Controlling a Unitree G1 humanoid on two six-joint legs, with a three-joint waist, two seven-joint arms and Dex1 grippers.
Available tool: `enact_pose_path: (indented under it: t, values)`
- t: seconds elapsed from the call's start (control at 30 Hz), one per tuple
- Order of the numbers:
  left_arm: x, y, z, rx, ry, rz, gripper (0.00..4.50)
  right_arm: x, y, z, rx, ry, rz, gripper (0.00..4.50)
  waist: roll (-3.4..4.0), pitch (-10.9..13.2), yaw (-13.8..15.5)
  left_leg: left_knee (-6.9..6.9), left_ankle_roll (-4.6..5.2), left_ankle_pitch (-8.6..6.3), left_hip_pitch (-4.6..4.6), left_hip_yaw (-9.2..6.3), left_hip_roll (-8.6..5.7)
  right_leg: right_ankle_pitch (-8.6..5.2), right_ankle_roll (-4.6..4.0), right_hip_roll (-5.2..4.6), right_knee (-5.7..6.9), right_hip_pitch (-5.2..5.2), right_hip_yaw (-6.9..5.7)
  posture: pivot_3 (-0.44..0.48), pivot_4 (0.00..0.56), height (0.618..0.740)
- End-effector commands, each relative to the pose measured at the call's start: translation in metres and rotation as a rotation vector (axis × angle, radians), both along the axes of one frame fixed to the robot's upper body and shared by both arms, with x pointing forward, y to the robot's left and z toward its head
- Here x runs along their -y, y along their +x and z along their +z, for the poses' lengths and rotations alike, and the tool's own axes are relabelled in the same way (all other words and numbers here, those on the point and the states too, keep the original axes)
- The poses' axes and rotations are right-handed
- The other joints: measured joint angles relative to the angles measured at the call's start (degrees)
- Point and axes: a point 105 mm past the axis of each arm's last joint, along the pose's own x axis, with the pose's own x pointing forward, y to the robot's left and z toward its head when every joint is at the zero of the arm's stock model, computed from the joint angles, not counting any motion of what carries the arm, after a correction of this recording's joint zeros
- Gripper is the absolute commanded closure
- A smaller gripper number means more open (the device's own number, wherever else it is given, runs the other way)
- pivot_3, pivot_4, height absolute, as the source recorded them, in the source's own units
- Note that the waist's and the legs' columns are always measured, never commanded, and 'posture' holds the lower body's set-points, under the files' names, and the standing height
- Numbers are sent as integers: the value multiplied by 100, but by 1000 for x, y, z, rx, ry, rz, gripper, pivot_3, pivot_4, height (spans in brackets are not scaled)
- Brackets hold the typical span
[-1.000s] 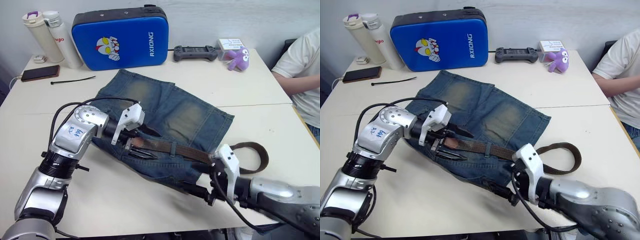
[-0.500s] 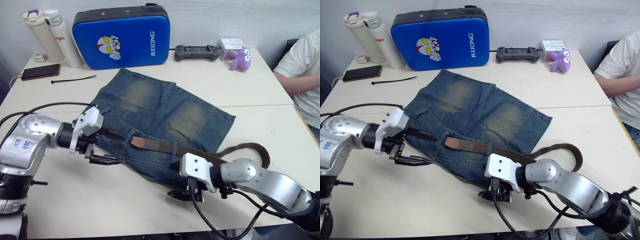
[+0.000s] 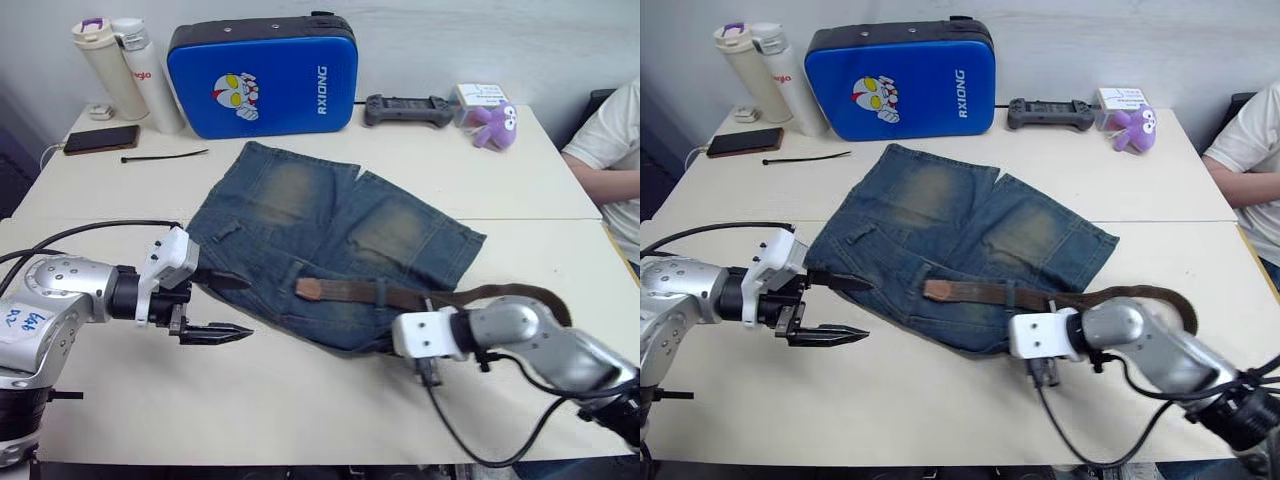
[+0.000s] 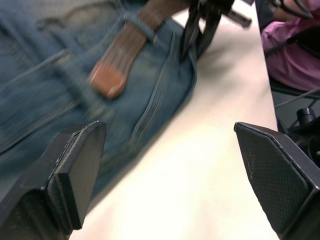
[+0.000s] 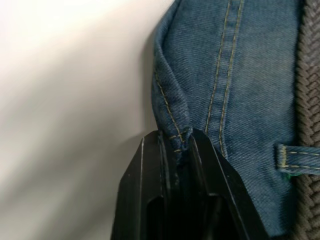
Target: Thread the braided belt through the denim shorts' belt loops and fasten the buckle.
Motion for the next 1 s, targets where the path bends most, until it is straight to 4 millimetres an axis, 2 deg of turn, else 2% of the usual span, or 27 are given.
enact_pose_path:
  t: [0.03,0.13,0.33,0.5,0.67,0.8,0.83,0.9,1.0]
  values:
    - [10,5,2,30,-29,-30,0,58,24,-4,87,-170,-46,4486,0,0,-4,0,1,0,4,0,0,0,1,0,-2,5,0,0,150,740]
    - [19,7,-2,30,-42,-56,0,84,38,4,144,-218,-37,4486,0,0,-30,1,1,-1,22,2,-1,1,2,0,-3,25,1,0,150,740]
    - [30,13,-1,39,-66,-81,0,119,53,12,189,-288,-31,4486,0,0,-30,1,-7,4,26,3,0,1,2,2,-1,27,0,0,150,740]
    - [35,15,-2,36,-76,-92,0,126,51,22,174,-263,-22,4486,1,1,-26,0,-12,7,25,3,0,1,2,2,-2,27,0,0,150,740]
    - [38,19,-2,40,-86,-92,0,123,44,53,147,-195,-72,2222,16,10,-26,0,-12,7,23,3,1,1,2,2,-1,26,0,0,150,740]
    - [36,26,-2,62,-70,-60,0,123,44,93,106,14,-294,248,31,18,-54,-1,-10,5,23,3,4,1,2,5,3,24,1,0,150,740]
    - [36,28,-2,69,-66,-53,0,123,45,100,107,63,-350,63,31,18,-50,-2,-9,4,24,3,5,1,2,6,3,24,2,0,150,740]
    - [35,28,-3,71,-66,-51,0,118,43,106,95,145,-400,63,31,18,-45,-3,-13,1,24,0,11,0,0,11,3,24,0,0,150,740]
    - [36,28,-1,79,-79,-33,0,82,28,103,-133,480,-528,63,30,18,-26,-7,-14,0,23,-4,13,0,0,11,2,24,-4,0,150,740]
